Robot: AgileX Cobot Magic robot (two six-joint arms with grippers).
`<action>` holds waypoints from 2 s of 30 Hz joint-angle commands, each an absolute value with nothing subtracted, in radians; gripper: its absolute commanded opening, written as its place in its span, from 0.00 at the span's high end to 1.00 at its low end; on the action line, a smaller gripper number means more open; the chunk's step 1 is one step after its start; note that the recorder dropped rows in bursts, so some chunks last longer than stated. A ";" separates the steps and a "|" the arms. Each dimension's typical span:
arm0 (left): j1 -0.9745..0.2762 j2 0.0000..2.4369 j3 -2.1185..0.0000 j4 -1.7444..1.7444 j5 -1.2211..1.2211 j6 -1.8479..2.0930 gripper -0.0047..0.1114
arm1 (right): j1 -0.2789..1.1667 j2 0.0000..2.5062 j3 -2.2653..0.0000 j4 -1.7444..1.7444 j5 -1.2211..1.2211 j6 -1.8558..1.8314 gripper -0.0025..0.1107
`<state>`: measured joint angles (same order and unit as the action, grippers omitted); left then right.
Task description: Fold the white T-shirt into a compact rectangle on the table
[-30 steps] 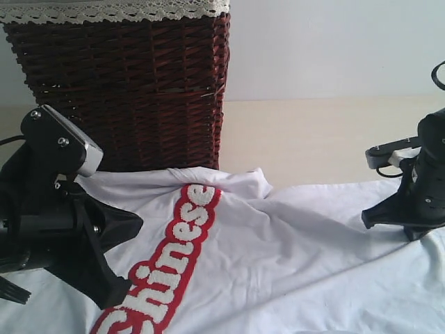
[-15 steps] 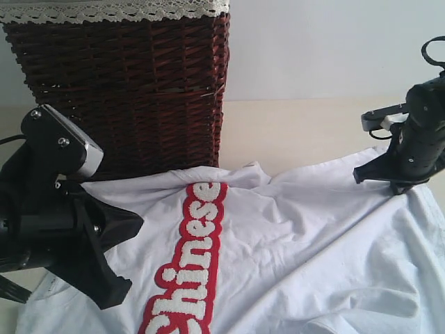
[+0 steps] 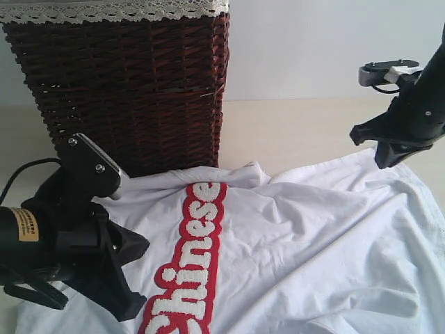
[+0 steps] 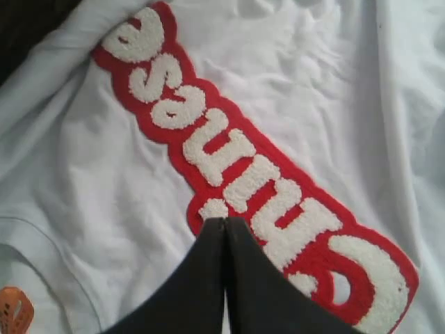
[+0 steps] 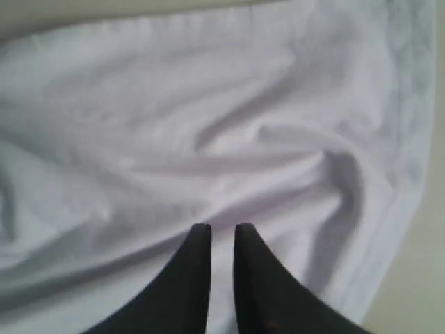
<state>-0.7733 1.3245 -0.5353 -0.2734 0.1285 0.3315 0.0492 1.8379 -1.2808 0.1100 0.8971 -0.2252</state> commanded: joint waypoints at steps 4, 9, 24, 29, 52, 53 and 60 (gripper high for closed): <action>-0.777 1.418 -0.565 -0.263 0.195 0.339 0.96 | 0.072 1.699 -1.196 0.165 0.980 -0.256 0.83; -0.777 1.470 -0.679 -0.137 0.385 0.341 0.96 | 0.140 1.665 -1.129 0.178 0.936 -0.260 0.83; -0.754 1.548 -0.747 0.714 0.717 0.466 0.18 | 0.221 1.663 -1.129 0.237 0.935 -0.266 0.83; -0.766 1.548 -0.747 0.659 0.641 0.461 0.06 | 0.221 1.663 -1.129 0.237 0.913 -0.266 0.83; -0.313 1.596 -0.818 -0.156 0.672 1.401 0.06 | 0.221 1.663 -1.129 0.228 0.888 -0.268 0.83; -0.313 1.609 -0.818 -0.156 0.666 1.417 0.06 | 0.221 1.663 -1.129 0.228 0.888 -0.268 0.83; -0.313 1.739 -0.868 -0.144 0.664 1.421 0.06 | 0.221 1.663 -1.129 0.228 0.883 -0.279 0.83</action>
